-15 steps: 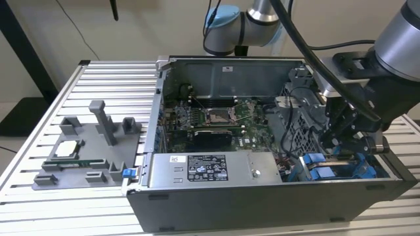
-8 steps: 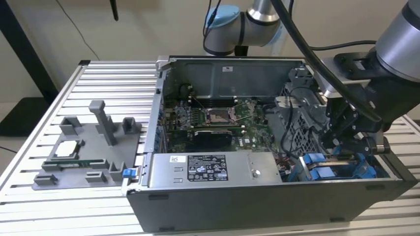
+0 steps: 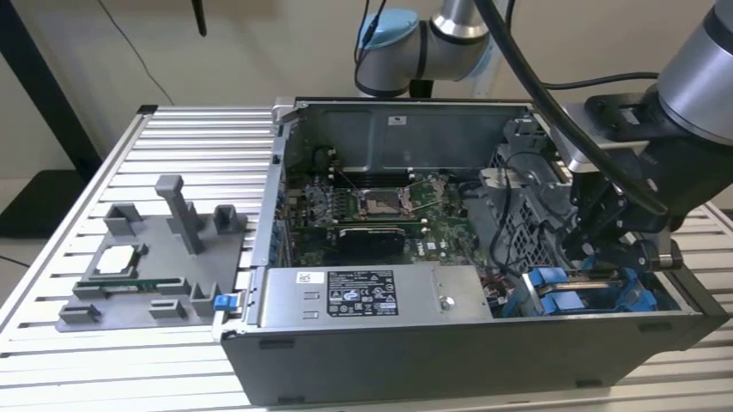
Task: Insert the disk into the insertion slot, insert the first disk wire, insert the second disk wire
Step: 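Insert the second disk wire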
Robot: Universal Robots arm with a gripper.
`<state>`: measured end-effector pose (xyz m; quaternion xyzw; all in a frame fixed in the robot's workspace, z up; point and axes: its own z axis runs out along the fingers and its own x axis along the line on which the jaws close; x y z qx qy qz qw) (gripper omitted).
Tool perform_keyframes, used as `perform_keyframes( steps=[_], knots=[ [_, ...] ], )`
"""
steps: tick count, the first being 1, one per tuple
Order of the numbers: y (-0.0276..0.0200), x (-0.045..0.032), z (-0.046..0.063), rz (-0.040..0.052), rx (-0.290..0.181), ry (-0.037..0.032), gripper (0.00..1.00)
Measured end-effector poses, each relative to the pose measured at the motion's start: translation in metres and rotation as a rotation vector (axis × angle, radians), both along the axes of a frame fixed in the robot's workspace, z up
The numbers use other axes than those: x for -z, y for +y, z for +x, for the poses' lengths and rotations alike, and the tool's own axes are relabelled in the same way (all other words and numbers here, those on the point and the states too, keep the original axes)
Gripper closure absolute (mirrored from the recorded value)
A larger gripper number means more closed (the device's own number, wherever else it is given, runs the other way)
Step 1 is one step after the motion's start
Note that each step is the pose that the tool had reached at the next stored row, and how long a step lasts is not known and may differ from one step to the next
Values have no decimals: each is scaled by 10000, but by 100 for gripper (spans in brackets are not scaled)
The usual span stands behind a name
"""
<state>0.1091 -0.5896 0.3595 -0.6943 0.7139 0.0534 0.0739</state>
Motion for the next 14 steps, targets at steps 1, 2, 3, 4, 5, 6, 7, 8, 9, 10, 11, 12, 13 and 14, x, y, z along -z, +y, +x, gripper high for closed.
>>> perform_keyframes(
  steps=[1, 2, 3, 4, 5, 6, 7, 8, 9, 10, 11, 12, 13, 14],
  knots=[
    [0, 1, 2, 0, -1, 0, 100],
    [0, 2, 4, 1, 0, 0, 100],
    [0, 2, 6, 1, 0, 0, 100],
    [0, 3, 9, 1, 0, 0, 100],
    [0, 4, 12, 2, 0, 0, 100],
    [0, 4, 15, 1, 0, 0, 100],
    [0, 5, 19, 3, 0, 0, 100],
    [0, 6, 23, 2, 0, 0, 100],
    [0, 6, 28, 1, 0, 0, 100],
    [0, 8, 33, 0, 0, 0, 100],
    [0, 10, 37, -1, 0, 0, 100],
    [-1, 14, 44, 0, 0, 0, 100],
    [-1, 18, 54, 3, 0, 0, 100],
    [-1, 21, 64, 9, 0, 0, 100]
  ],
)
